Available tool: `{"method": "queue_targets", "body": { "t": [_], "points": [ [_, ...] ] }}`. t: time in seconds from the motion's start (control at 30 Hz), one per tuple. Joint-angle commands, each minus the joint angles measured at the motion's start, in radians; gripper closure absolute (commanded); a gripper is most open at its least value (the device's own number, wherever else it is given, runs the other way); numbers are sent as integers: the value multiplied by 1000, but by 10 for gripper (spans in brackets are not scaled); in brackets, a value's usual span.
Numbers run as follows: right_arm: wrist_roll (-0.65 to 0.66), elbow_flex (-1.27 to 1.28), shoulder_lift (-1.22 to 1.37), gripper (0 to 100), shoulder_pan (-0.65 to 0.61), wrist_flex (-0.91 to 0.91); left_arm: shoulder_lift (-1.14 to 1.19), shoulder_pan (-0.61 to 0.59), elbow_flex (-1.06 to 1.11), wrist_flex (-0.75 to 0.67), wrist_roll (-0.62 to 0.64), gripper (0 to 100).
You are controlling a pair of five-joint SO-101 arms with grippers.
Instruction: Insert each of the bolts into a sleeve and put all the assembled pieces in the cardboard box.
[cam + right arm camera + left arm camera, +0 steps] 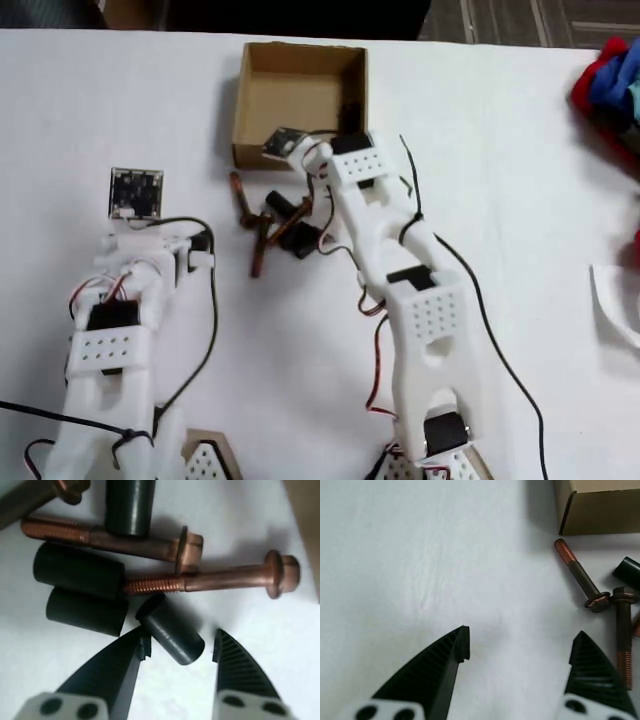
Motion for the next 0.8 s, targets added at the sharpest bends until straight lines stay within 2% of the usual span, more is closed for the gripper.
{"method": "queue_targets", "body": {
  "t": [0.0,0.13,0.3,0.37,0.77],
  "points": [
    [6,-57,10,804,-2,24,-29,-3,-2,-18,-5,668],
    [8,-71,10,813,-2,50,-29,-3,-2,-18,-5,668],
    [6,-69,4,990,-2,51,-29,-3,-2,-18,-5,668],
    [6,-69,2,963,-2,70,-29,-3,-2,-18,-5,668],
    [-3,-60,-111,978,5,251,-29,-3,-2,-18,-5,668]
  ]
}}
